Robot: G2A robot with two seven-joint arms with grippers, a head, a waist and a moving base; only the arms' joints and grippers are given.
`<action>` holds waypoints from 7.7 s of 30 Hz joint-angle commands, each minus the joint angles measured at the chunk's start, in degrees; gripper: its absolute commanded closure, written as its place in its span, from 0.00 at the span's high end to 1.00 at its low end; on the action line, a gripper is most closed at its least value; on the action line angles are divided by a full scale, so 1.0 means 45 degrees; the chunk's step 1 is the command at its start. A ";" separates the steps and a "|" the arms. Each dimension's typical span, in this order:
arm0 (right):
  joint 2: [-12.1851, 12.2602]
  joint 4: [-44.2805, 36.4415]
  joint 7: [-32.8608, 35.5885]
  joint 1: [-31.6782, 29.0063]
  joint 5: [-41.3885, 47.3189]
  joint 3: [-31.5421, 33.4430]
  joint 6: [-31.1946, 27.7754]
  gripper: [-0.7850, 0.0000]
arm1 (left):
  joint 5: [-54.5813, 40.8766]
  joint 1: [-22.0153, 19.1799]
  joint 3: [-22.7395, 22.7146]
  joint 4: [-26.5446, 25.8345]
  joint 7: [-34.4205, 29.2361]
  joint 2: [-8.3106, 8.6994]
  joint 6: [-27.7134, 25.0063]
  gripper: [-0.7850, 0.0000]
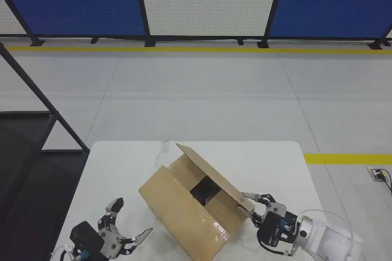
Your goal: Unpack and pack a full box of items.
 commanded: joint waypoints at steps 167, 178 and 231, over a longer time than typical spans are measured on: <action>0.0573 -0.1849 0.1905 -0.4230 -0.0548 -0.0010 0.6053 1.00 | -0.1190 -0.4096 0.1848 0.4647 -0.4493 -0.0693 0.3775 1.00; 0.0779 -0.1882 0.0098 -0.5286 -0.0567 0.0056 0.4539 1.00 | -0.1030 -0.4253 0.2137 0.4662 -0.4540 -0.0733 0.3775 1.00; 0.0462 -0.1083 0.1233 -0.3582 0.0564 -0.1260 0.7813 1.00 | -0.1136 -0.3870 0.1324 0.4937 -0.4679 -0.0804 0.5368 1.00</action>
